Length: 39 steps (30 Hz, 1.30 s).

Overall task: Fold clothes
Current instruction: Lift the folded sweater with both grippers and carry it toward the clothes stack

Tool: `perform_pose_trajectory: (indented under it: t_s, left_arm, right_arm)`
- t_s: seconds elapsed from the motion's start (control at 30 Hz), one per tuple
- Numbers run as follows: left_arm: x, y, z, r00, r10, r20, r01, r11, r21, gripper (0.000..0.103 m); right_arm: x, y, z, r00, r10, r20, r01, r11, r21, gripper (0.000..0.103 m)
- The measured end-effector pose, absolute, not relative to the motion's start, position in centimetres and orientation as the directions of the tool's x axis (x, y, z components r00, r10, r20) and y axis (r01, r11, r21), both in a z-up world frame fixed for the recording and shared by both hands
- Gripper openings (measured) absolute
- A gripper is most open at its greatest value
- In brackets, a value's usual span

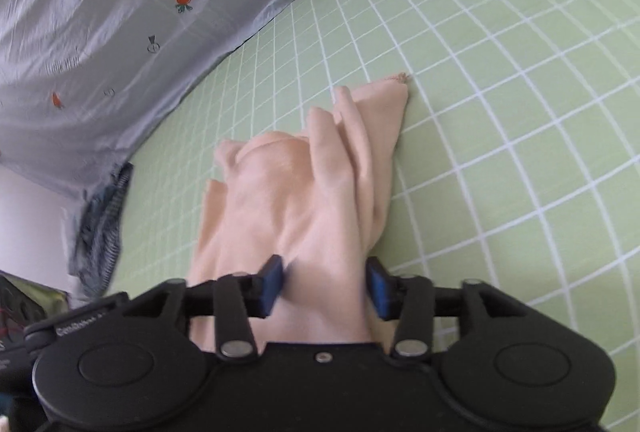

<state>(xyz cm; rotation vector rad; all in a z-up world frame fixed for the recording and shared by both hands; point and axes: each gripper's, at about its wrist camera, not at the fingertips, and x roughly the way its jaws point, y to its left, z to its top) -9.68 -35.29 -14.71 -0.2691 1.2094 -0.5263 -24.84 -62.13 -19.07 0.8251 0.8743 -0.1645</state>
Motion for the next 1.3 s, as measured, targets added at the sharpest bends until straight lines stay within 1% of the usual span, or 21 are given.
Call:
perform_pose_trajectory:
  t_s: [0.07,0.1,0.13,0.2,0.3,0.4,0.73,0.8,1.03,1.07,1.1,1.13,1.17,1.2,1.23,1.3]
  left_arm:
    - [-9.6,-35.0,-15.0,0.259,-0.527,-0.81,0.245,0.847,-0.472,0.075]
    - [-9.4,-34.8,-15.3,0.25,-0.54,-0.803,0.243,0.838,-0.488,0.075]
    - [-9.2,-34.6,-15.5,0.24,-0.553,-0.798,0.239,0.83,-0.504,0.075]
    - [-8.7,-34.4,-16.0,0.229,-0.577,-0.784,0.244,0.814,-0.528,0.075]
    - [-7.9,-34.5,-16.8,0.209,-0.606,-0.767,0.247,0.792,-0.558,0.075]
    - [-7.1,-34.0,-17.7,0.193,-0.637,-0.746,0.212,0.769,-0.603,0.075]
    - [-5.4,-33.6,-17.9,0.161,-0.65,-0.743,0.237,0.756,-0.61,0.075]
    - [-5.0,-33.5,-18.0,0.154,-0.651,-0.743,0.243,0.754,-0.611,0.076]
    - [-3.6,-33.8,-18.9,0.105,-0.716,-0.691,0.224,0.694,-0.685,0.075]
    - [-3.4,-33.7,-19.1,0.093,-0.722,-0.686,0.209,0.688,-0.695,0.067]
    - [-3.2,-33.8,-19.4,0.077,-0.724,-0.685,0.198,0.685,-0.701,0.055]
    - [-3.1,-33.9,-19.6,0.06,-0.726,-0.685,0.188,0.683,-0.706,0.051]
    - [-3.0,-34.0,-19.9,0.043,-0.727,-0.685,0.177,0.68,-0.711,0.046]
    - [-3.0,-34.2,-19.9,0.031,-0.729,-0.683,0.181,0.677,-0.714,0.04]
    - [-3.0,-34.4,-20.0,0.022,-0.732,-0.681,0.188,0.672,-0.716,0.036]
    - [-3.0,-34.8,-19.7,0.014,-0.726,-0.687,0.206,0.675,-0.709,0.031]
  right_arm:
    - [-24.8,-62.2,-19.1,0.648,0.187,-0.738,0.445,0.693,0.567,0.059]
    - [-24.8,-62.2,-19.2,0.647,0.186,-0.739,0.445,0.696,0.564,0.062]
    - [-24.6,-62.2,-19.4,0.644,0.186,-0.742,0.453,0.689,0.565,0.067]
    - [-24.3,-62.3,-19.9,0.636,0.185,-0.749,0.475,0.67,0.57,0.071]
    - [-23.7,-62.1,-20.1,0.63,0.183,-0.754,0.5,0.648,0.575,0.072]
    - [-23.2,-61.9,-20.4,0.625,0.181,-0.76,0.523,0.625,0.579,0.072]
    - [-21.6,-61.0,-20.3,0.601,0.14,-0.787,0.578,0.603,0.549,0.079]
    - [-21.3,-60.8,-20.3,0.597,0.131,-0.792,0.586,0.603,0.541,0.08]
    - [-20.5,-60.0,-20.1,0.586,0.105,-0.803,0.6,0.61,0.518,0.082]
    - [-20.5,-59.9,-20.0,0.585,0.103,-0.805,0.596,0.618,0.513,0.082]
    - [-20.5,-59.8,-20.0,0.584,0.104,-0.805,0.594,0.622,0.511,0.079]
    - [-20.4,-59.8,-20.1,0.589,0.12,-0.799,0.588,0.615,0.525,0.07]
    - [-20.5,-59.9,-20.2,0.591,0.13,-0.796,0.591,0.602,0.537,0.068]
    - [-20.5,-60.0,-20.3,0.594,0.139,-0.793,0.594,0.589,0.548,0.063]
    - [-20.5,-60.1,-20.3,0.595,0.146,-0.79,0.586,0.594,0.552,0.058]
    - [-20.5,-60.1,-20.2,0.598,0.157,-0.786,0.571,0.605,0.555,0.052]
